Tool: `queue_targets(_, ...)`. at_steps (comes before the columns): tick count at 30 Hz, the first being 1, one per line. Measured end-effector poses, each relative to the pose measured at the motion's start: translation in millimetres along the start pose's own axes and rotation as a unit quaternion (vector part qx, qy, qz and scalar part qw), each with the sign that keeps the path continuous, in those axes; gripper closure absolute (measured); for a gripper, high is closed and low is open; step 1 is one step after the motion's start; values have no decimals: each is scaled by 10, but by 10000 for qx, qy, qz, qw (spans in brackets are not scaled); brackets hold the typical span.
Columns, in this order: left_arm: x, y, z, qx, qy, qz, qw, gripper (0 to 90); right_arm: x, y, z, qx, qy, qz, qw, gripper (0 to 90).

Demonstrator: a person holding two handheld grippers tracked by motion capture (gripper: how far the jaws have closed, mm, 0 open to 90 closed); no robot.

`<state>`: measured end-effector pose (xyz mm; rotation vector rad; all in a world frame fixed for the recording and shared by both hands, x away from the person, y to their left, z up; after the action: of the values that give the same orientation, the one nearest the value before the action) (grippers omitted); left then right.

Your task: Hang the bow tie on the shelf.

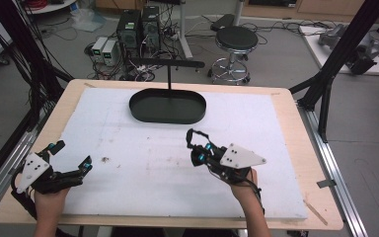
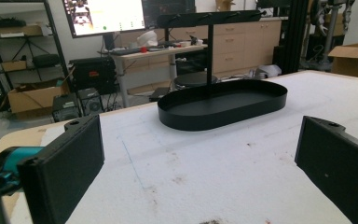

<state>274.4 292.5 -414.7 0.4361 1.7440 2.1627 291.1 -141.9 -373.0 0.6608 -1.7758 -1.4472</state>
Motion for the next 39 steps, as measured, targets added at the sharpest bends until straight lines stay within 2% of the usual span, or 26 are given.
queue_targets(1,1,1,2,-2,-2,-2,10000,17,-9,111,-80,-29,-198,-184,9996,843)
queue_targets(2,2,0,4,-6,0,-3,10000,17,-15,159,-124,-51,-303,-257,9992,843)
queue_targets(3,2,0,5,5,6,-10,10000,17,-15,159,-124,-51,-303,-257,9992,843)
queue_targets(7,3,-4,13,18,18,-16,10000,17,-55,335,-326,-12,-770,-449,9960,843)
queue_targets(9,6,-5,21,12,19,-21,10000,17,-79,397,-408,7,-914,-498,9946,843)
queue_targets(12,5,-6,22,23,15,-23,10000,17,-123,500,-532,57,-1285,-593,9899,842)
queue_targets(14,2,-8,19,27,18,-29,10000,17,-157,552,-592,141,-1452,-626,9873,842)
queue_targets(15,1,-9,19,19,14,-26,10000,17,-196,596,-636,206,-1591,-627,9851,843)
queue_targets(20,0,-16,26,29,16,-30,10000,17,-372,725,-745,436,-1939,-653,9779,843)
queue_targets(21,1,-17,26,37,17,-31,10000,17,-458,771,-777,564,-2044,-630,9752,843)
queue_targets(26,2,-24,30,72,25,-53,10000,17,-696,858,-865,740,-2222,-564,9705,843)
queue_targets(30,3,-39,42,103,31,-57,9999,17,-875,883,-944,810,-2296,-580,9682,843)
queue_targets(37,-1,-71,78,176,67,-55,9998,17,-1162,778,-1094,648,-2438,-601,9658,843)
queue_targets(38,-3,-78,84,177,63,-45,9998,17,-1247,740,-1129,655,-2459,-569,9654,842)
queue_targets(39,-6,-83,85,177,57,-32,9998,17,-1247,740,-1129,655,-2459,-569,9654,842)
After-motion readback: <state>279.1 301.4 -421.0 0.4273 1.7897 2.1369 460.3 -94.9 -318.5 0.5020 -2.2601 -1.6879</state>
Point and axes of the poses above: each handheld gripper's, and its own axes: x roughly backward along the jaws, y roughly out of its top, z roughly to its left, the point moved 4 cm from there along -x, roughly forward along the jaws, and after that the axes turned 8 degrees about -x, right-handed, at the moved point
